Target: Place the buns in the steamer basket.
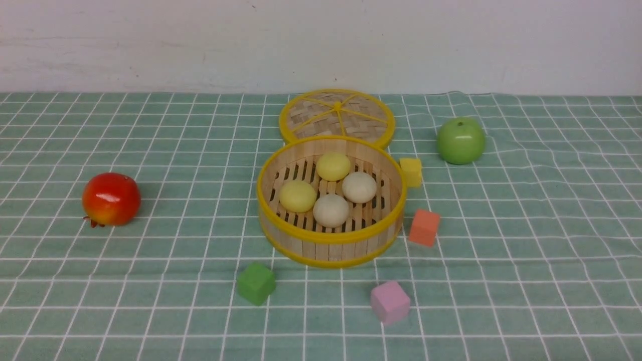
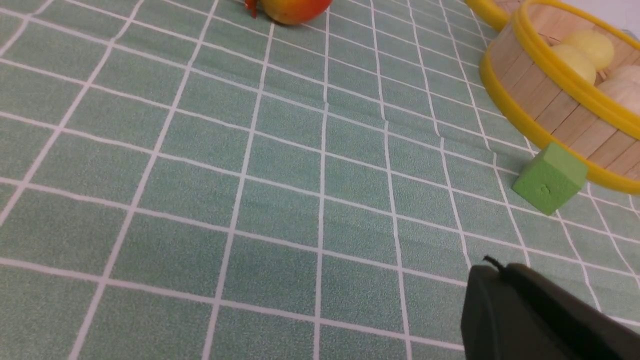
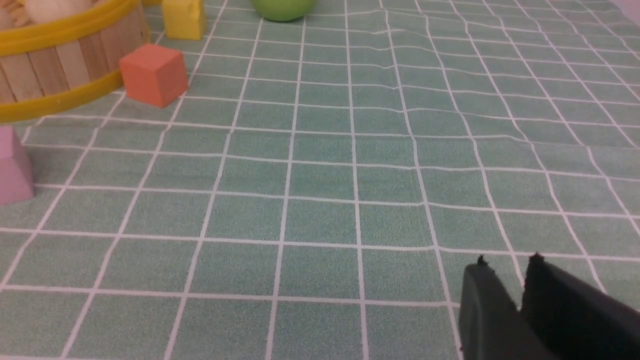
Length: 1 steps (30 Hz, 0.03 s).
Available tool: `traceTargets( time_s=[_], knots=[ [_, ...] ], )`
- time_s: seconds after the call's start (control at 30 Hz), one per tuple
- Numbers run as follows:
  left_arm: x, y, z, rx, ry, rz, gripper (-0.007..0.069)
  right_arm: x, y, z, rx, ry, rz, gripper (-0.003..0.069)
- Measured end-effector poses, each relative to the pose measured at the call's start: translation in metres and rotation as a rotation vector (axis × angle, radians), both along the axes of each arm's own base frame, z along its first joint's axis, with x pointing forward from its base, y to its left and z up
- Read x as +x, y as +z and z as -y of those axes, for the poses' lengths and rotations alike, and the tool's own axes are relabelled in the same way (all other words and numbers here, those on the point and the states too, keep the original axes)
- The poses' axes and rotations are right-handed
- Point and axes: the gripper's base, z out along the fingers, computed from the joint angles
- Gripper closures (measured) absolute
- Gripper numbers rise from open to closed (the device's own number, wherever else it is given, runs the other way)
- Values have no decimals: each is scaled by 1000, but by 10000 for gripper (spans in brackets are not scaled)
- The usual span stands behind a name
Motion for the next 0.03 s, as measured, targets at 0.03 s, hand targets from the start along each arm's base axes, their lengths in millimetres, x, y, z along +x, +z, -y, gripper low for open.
traceTargets(
  time_s=[0.03],
  knots=[
    [0,0,0,0,0,0,635,0,0,0,0,0,0,533]
  ],
)
